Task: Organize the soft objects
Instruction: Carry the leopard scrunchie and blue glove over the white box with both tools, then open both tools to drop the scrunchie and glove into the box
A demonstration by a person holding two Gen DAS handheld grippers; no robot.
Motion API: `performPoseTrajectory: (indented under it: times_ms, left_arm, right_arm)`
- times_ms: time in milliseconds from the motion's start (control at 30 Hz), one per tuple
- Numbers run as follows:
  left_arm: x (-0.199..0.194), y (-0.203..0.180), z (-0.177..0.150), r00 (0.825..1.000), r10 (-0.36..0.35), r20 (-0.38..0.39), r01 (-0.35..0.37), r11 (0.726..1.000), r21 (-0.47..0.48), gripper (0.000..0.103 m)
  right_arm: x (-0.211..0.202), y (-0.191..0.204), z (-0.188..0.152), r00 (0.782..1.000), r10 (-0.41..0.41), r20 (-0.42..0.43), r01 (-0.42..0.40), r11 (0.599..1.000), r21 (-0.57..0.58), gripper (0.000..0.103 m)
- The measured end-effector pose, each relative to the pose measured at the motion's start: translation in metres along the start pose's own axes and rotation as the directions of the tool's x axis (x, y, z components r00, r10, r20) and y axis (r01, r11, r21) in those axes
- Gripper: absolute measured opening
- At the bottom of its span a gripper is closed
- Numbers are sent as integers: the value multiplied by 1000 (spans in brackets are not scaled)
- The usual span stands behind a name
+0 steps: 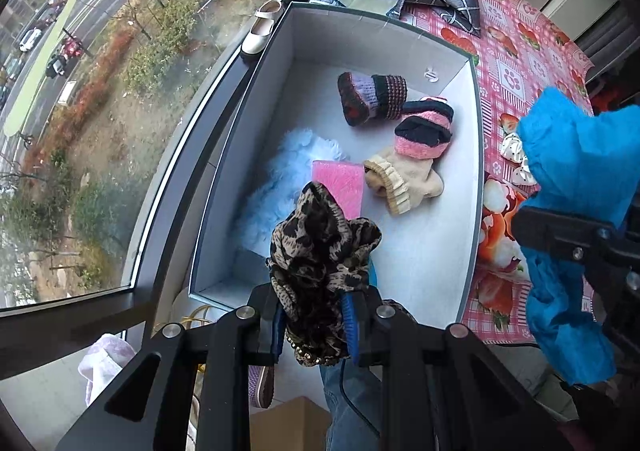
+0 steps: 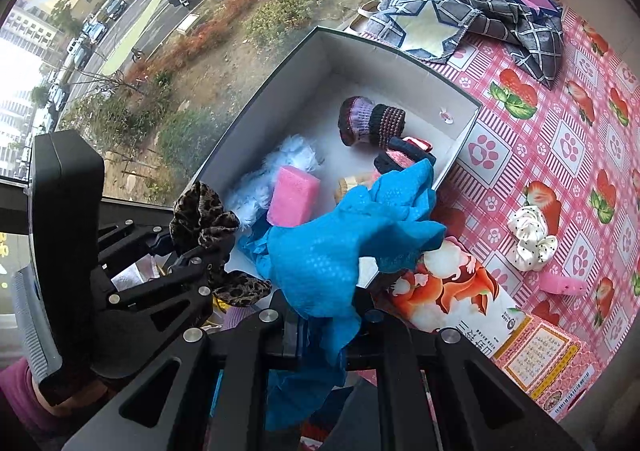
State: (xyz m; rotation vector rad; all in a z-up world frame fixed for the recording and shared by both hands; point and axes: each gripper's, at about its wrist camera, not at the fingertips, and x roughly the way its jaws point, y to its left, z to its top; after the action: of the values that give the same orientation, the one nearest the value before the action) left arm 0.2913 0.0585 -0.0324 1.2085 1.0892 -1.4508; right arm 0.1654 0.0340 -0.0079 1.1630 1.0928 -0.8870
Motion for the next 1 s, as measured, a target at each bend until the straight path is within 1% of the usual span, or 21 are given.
performPoseTrajectory:
  times_ms: [200,500,600,633,700,733,767,833,867,933,1000]
  left_arm:
    - [2,-1,1,1000,2,-8,-2,1000,11,27]
    - [6,1,2,1000,3,-19,-3,1000,13,27]
    - [6,3,2,1000,-1,-19,1,1000,9,28]
    - [5,3,3,1000,-4,-16,4,1000,7,30]
    - [4,4,3,1000,1,-10,0,1000,7,43]
    - [3,4,3,1000,3,-5,-3,1000,7,57]
    - [1,3,3,1000,5,6,-5,1000,7,69]
    - [-3,3,3,1000,3,29,-3,1000,7,77]
    - [-5,2,4,999,-2,39,2,1000,7,79]
    - [-6,3,4,999,-17,39,18,1000,-2,81]
    - [-1,6,6,999,-45,26,46,999,-27,84]
  right_arm:
    - [5,1,9,1000,-7,-2,7,1000,-4,12]
    - [11,9,20,1000,4,-5,-4,1000,-24,12]
    - [13,9,22,1000,6,-6,-6,1000,-27,12]
    - [13,9,23,1000,7,-7,-7,1000,-28,12]
    - [13,9,24,1000,11,-4,-11,1000,-29,12]
    - [14,9,24,1000,14,-6,-15,999,-29,12]
    - [14,9,24,1000,17,-7,-18,999,-30,12]
    - [14,8,24,1000,25,-9,-26,999,-34,12]
    - [14,8,24,1000,28,-9,-28,999,-35,13]
    - [14,8,24,1000,29,-7,-29,999,-35,28]
    - [11,6,24,1000,18,9,-18,999,-31,83]
